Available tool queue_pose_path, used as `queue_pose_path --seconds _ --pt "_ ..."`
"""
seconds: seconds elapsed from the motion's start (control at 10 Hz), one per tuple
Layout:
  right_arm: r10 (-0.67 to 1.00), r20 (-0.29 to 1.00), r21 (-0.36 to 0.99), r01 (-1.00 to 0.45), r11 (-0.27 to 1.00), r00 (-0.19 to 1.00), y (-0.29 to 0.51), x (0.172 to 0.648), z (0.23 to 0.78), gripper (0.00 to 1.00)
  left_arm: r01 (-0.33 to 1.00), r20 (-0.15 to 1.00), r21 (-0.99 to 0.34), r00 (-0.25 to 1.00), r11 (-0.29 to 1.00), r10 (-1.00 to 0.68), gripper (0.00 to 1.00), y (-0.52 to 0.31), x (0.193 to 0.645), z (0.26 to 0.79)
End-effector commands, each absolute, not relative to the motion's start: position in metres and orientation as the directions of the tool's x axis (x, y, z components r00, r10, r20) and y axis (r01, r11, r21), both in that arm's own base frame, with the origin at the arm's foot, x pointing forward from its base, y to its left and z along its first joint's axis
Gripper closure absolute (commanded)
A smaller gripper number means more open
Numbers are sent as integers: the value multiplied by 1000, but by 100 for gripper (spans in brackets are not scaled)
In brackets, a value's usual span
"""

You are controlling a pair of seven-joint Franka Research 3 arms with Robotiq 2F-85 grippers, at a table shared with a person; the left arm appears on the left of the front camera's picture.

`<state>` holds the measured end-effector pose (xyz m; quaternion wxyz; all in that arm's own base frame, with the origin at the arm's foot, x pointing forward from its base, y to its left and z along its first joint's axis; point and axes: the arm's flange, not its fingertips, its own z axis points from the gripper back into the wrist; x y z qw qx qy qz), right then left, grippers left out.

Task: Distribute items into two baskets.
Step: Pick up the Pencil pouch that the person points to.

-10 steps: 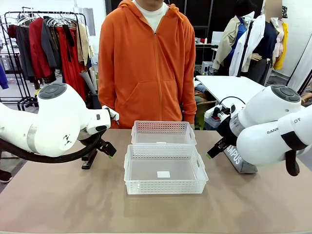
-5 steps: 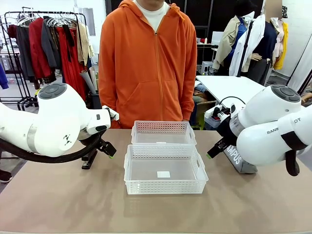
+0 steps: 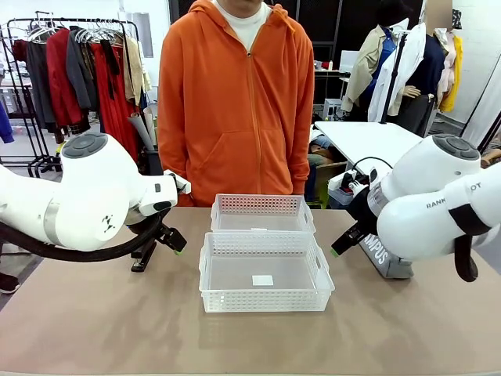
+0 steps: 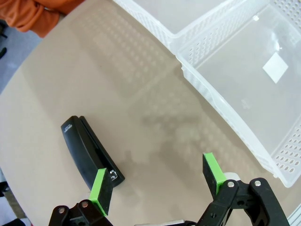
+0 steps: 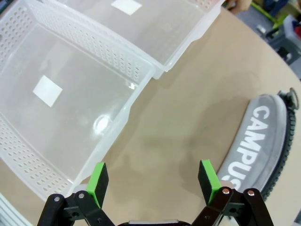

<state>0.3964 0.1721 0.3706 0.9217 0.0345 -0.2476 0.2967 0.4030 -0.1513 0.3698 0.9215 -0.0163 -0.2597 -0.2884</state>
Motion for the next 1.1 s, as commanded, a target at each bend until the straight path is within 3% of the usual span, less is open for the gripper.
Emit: queue_pose_path --seconds 0.0,0.4,0.6,1.0 --pt "484 459 19 -553 833 745 170 406 386 0 546 464 83 719 834 -517 0 -144 404 381" --pt "420 428 163 -525 835 801 169 412 402 0 518 460 2 759 855 -461 0 -146 404 403" --pt "381 433 248 -514 821 817 168 415 410 0 522 450 -112 785 846 -425 0 -146 402 425" --pt "275 442 489 -486 724 854 163 420 427 0 473 495 -467 840 747 -222 0 -132 410 446"
